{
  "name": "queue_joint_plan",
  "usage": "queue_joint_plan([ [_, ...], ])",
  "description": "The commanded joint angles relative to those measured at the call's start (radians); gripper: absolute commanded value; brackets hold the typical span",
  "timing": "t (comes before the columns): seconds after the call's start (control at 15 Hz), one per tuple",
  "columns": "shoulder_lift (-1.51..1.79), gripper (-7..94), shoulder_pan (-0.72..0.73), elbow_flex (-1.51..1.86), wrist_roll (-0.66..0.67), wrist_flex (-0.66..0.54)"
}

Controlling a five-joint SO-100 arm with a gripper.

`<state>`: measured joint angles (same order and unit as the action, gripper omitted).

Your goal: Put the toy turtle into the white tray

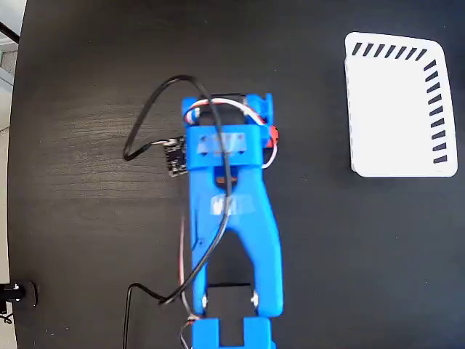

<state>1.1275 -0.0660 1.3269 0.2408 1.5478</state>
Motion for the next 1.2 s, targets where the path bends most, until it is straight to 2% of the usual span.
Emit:
queue_joint_plan([
  [0.0, 0.029, 65, -0.008, -0.048, 0.008, 0.000],
  [0.6, -0.025, 64, -0.018, -0.032, 0.012, -0.063],
  [0.67, -0.028, 63, -0.015, -0.025, 0.011, -0.069],
  [0.8, -0.035, 54, -0.008, -0.020, 0.006, -0.074],
  [0.93, -0.048, 54, -0.003, -0.017, -0.012, -0.091],
  [1.0, -0.052, 43, 0.000, -0.017, -0.017, -0.101],
  [1.13, -0.054, 13, 0.000, -0.017, -0.025, -0.106],
])
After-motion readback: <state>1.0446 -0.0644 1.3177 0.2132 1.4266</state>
